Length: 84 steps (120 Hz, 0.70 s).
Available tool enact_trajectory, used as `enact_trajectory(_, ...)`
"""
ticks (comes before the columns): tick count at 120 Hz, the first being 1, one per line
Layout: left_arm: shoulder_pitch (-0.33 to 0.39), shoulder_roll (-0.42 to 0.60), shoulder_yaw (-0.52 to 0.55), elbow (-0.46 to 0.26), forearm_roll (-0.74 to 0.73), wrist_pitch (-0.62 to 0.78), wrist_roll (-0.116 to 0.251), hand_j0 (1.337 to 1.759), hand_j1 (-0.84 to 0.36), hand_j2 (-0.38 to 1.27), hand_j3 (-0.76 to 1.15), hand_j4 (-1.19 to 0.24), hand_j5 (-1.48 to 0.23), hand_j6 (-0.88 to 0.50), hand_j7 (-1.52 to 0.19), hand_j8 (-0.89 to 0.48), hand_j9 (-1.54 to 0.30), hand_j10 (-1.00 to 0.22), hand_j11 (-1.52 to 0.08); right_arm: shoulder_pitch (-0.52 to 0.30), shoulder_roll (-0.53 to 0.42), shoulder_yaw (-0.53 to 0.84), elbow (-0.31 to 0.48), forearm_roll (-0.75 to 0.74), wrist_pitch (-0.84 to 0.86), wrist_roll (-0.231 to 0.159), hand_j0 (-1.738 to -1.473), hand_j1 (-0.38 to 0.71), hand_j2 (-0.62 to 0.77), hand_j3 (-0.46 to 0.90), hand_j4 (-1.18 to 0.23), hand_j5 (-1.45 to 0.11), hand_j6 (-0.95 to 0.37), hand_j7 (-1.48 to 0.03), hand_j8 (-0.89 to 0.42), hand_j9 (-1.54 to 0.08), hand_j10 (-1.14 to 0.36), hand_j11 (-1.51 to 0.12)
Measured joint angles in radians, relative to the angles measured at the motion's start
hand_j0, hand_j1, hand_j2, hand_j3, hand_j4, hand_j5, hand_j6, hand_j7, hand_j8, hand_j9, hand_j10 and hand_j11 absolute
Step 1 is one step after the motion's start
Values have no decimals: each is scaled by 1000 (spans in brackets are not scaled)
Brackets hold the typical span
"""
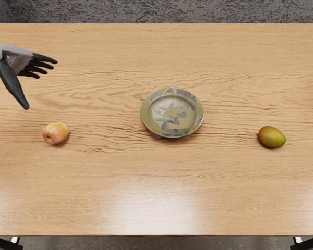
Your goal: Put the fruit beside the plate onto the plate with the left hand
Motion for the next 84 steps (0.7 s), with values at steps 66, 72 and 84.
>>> enact_trajectory(66,-164,-281,171,-50,-16,0,2,1658,347,0,0,-3,-3,-3,-3,-2,-3,-2,-3,-2,0,-2,0,1,0,0,-1658,-331,-3,0,-15,-20,-15,-20,-15,-20,-15,-20)
enact_trajectory(72,-210,-328,230,-134,-45,47,4,1658,347,0,0,-2,-2,-3,-2,-2,-2,-2,-2,-2,0,-2,0,1,0,0,-1658,-331,-3,0,-15,-20,-15,-20,-15,-20,-15,-20)
enact_trajectory(84,-219,-403,318,-295,-200,316,47,1658,347,0,0,-2,-3,-3,-3,-2,-3,-2,-3,-3,0,-2,0,1,0,0,-1658,-331,-3,0,-15,-20,-15,-20,-15,-20,-15,-20)
